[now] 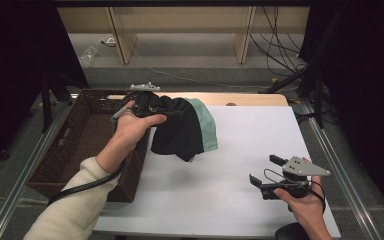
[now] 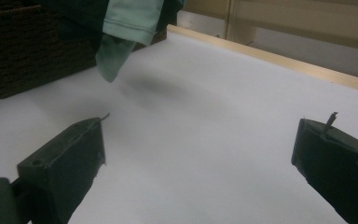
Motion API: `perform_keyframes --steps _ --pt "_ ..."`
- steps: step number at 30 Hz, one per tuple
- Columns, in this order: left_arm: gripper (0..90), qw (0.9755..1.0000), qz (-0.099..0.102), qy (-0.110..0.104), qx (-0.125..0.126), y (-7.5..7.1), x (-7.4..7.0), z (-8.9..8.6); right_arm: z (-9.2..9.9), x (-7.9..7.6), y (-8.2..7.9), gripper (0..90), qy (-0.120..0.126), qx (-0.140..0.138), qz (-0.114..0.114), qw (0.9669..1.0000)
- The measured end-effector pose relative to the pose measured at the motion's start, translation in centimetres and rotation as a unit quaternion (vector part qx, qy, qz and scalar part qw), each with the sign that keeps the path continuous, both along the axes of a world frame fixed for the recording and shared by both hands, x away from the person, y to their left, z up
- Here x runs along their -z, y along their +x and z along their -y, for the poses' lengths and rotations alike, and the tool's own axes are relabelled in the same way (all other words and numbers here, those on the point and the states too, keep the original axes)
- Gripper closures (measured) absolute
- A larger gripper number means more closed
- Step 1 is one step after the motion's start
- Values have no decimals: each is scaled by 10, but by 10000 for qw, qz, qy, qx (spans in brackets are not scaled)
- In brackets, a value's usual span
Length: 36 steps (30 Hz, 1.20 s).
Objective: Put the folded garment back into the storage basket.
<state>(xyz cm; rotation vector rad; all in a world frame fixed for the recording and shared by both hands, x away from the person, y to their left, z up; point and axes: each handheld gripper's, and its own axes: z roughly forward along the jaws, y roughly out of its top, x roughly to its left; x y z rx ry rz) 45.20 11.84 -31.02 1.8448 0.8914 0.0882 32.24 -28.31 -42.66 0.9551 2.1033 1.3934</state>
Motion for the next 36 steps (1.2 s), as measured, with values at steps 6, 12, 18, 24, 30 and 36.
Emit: perform_keyframes --steps 6,12,18,24,30,36 --pt "812 10000 29 -27 -80 0 -6 -10 0 0 0 33 -4 5 -5 10000" --pt "812 9998 91 -60 -180 -1 -12 -21 0 0 0 33 -3 16 -10 10000" --pt "812 9995 148 -63 -257 -2 -17 -31 0 0 0 33 -1 11 -10 10000" --pt "812 9991 181 -90 -366 -2 -22 -41 0 0 0 33 -8 22 -13 10000" --pt "812 9985 261 -128 -456 -3 -27 -50 0 0 0 33 -9 27 -12 10000" --pt "812 9979 308 -126 -554 -4 -34 -62 0 0 1 34 -10 35 -11 10000"
